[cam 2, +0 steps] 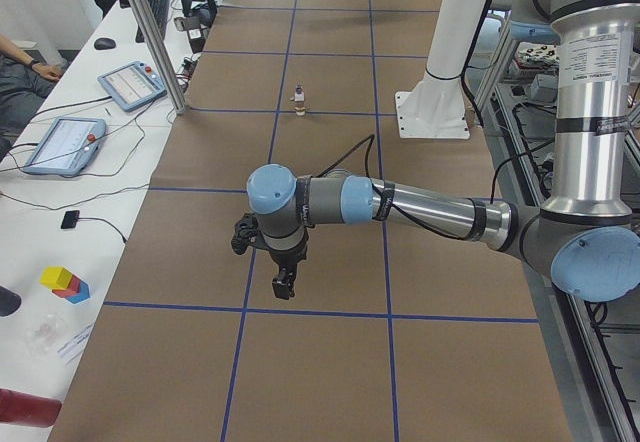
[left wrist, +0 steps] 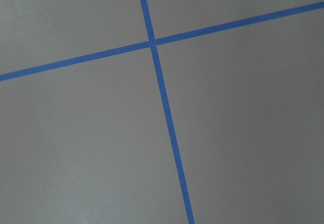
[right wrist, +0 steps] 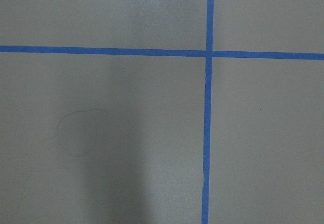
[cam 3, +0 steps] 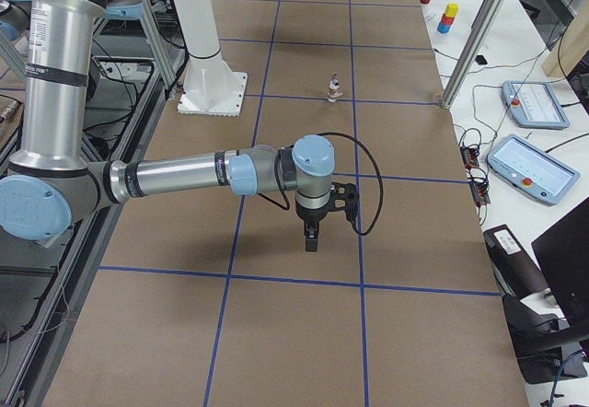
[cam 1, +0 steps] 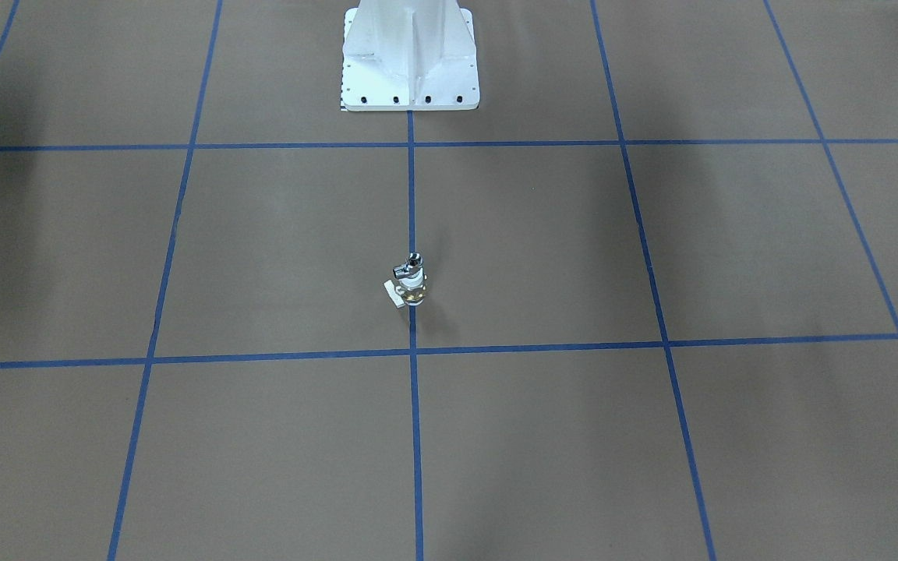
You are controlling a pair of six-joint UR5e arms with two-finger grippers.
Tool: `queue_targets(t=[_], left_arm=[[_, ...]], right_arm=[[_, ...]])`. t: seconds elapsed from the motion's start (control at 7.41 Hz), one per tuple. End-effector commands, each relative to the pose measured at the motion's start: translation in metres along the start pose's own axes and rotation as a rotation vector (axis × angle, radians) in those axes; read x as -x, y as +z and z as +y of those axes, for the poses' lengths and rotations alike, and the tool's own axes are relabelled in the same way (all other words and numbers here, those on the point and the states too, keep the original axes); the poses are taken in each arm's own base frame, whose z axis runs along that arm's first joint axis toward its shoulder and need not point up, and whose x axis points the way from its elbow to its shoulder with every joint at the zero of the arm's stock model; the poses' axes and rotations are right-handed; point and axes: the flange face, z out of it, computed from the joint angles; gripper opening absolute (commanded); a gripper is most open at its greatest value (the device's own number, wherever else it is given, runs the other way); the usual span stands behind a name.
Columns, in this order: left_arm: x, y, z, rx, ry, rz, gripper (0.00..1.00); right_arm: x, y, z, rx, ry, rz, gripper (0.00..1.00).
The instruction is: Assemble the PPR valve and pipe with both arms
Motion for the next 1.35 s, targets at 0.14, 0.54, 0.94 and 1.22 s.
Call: queue_targets(t=[0.14, 0.54, 0.94, 1.22], left_arm=[[-0.0016, -0.0017, -0.0001, -0.003, 0.004, -0.001, 1.0], [-0.0031, -0.0033, -0.0004, -0.007, 0.008, -0.002, 1.0], [-0.0042, -0.0049, -0.0019, -0.01, 0.012, -0.002, 1.0], [-0.006, -0.0074, -0.0045, -0.018, 0.023, -0.004, 1.0]], right_arm=[[0.0004, 0.0013, -0.0006, 0.015, 0.001, -0.003, 1.0], [0.0039, 0.0058, -0.0031, 0.037, -0.009, -0.004, 1.0], [0.0036, 0.0052, -0.0036, 0.037, -0.021, -0.002, 1.0], [0.0046, 0.0042, -0.0043, 0.035, -0.023, -0.003, 1.0]])
